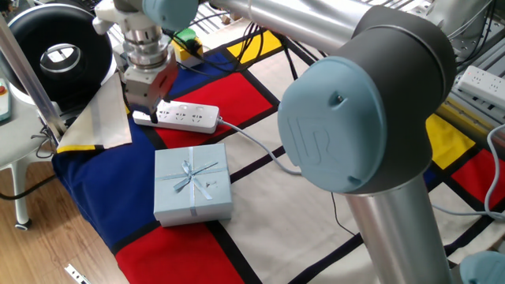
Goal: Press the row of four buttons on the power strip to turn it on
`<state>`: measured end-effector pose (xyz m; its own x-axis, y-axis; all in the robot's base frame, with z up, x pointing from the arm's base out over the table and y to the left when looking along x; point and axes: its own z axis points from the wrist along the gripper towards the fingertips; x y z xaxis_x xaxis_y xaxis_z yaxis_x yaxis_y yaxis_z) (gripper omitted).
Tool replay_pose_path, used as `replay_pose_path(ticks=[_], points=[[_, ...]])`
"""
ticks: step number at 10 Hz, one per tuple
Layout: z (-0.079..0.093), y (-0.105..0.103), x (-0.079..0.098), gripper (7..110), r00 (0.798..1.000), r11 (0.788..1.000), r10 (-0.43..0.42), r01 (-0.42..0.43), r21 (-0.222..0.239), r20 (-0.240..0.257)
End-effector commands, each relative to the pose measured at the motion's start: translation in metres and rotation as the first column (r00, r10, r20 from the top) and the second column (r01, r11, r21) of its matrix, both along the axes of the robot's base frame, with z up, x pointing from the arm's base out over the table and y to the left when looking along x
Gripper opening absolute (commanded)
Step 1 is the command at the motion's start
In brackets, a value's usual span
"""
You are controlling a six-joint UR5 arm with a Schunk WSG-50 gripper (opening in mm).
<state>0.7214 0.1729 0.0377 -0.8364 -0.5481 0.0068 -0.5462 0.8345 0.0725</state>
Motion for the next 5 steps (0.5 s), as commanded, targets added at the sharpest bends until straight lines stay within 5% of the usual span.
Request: replay_pose_path(ticks=[1, 2, 5], points=[[0.005, 0.0095, 0.0051, 66, 1.0, 0.998, -0.001, 0.001, 0.057, 0.0], [0.0048, 0.0094, 0.007, 88, 1.0, 0.998, -0.002, 0.001, 0.059, 0.003], [0.0019, 0.0014, 0.0148, 88, 1.0, 0.999, 0.007, -0.008, 0.047, 0.006]])
